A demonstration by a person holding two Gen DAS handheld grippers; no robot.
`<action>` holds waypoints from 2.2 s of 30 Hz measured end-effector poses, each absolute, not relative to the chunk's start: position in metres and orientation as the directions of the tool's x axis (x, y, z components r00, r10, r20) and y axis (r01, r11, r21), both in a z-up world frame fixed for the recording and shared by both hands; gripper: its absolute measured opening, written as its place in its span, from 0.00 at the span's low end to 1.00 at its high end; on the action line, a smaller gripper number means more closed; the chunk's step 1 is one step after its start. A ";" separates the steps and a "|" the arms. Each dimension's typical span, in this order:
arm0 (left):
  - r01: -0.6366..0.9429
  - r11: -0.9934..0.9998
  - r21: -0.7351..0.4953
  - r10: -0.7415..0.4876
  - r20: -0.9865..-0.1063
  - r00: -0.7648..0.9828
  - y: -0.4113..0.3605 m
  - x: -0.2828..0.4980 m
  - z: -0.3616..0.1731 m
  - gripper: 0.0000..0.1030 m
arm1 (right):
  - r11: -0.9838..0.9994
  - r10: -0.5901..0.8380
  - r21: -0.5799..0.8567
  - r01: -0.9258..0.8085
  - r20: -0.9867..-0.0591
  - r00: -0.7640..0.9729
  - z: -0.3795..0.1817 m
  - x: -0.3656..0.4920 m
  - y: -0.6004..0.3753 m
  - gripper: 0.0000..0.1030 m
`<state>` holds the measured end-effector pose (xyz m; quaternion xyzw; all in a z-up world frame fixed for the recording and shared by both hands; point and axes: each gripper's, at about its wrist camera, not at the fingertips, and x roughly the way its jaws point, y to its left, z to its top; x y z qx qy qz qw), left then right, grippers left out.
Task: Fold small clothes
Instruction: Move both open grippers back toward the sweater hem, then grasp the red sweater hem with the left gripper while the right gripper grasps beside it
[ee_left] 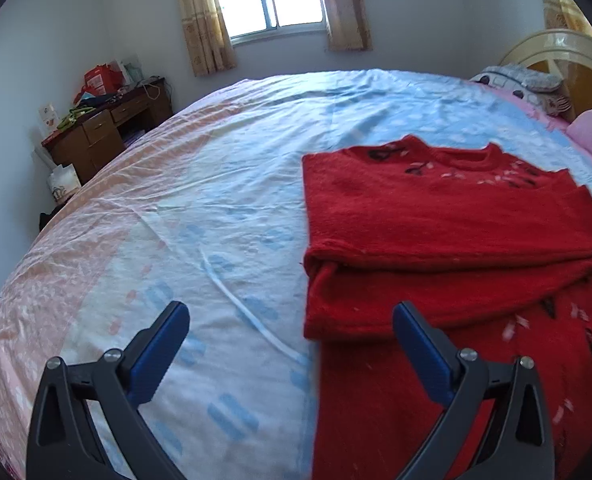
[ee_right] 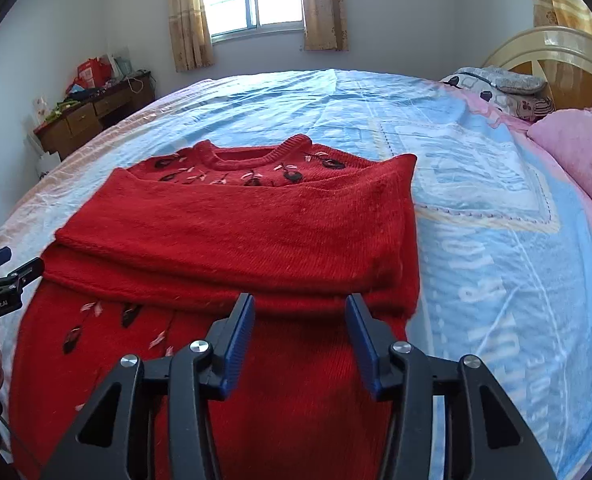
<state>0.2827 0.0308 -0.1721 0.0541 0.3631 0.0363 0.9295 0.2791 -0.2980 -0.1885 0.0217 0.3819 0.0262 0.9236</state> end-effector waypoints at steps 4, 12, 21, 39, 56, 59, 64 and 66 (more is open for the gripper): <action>-0.005 0.992 0.125 0.086 -0.656 0.750 0.029 0.268 -0.163 1.00 | 0.997 0.081 0.065 -0.049 -0.715 0.695 -0.188 0.263 -0.292 0.49; 0.008 0.995 0.097 0.059 -0.665 0.744 0.036 0.242 -0.160 1.00 | 0.992 0.119 0.067 -0.103 -0.742 0.659 -0.191 0.224 -0.278 0.50; 0.022 0.996 0.091 0.045 -0.676 0.735 0.046 0.208 -0.165 1.00 | 0.990 0.135 0.082 -0.112 -0.771 0.622 -0.198 0.184 -0.275 0.52; 0.104 0.990 0.091 -0.008 -0.711 0.703 0.062 0.130 -0.175 1.00 | 0.989 0.116 0.037 -0.146 -0.804 0.583 -0.206 0.109 -0.263 0.53; 0.176 0.977 -0.124 -0.197 -0.843 0.501 0.057 0.106 -0.215 0.51 | 0.990 0.105 0.028 -0.139 -0.802 0.588 -0.205 0.091 -0.264 0.54; 0.190 0.974 -0.121 -0.201 -0.847 0.493 0.056 0.103 -0.215 0.20 | 0.994 0.094 0.046 -0.097 -0.814 0.573 -0.205 0.088 -0.277 0.54; 0.218 0.970 -0.108 -0.206 -0.840 0.502 0.050 0.098 -0.213 0.11 | 0.997 0.070 0.081 -0.004 -0.830 0.554 -0.203 0.077 -0.306 0.54; 0.212 0.971 -0.110 -0.205 -0.840 0.503 0.050 0.099 -0.214 0.11 | 0.996 0.058 0.084 0.022 -0.829 0.557 -0.202 0.071 -0.316 0.54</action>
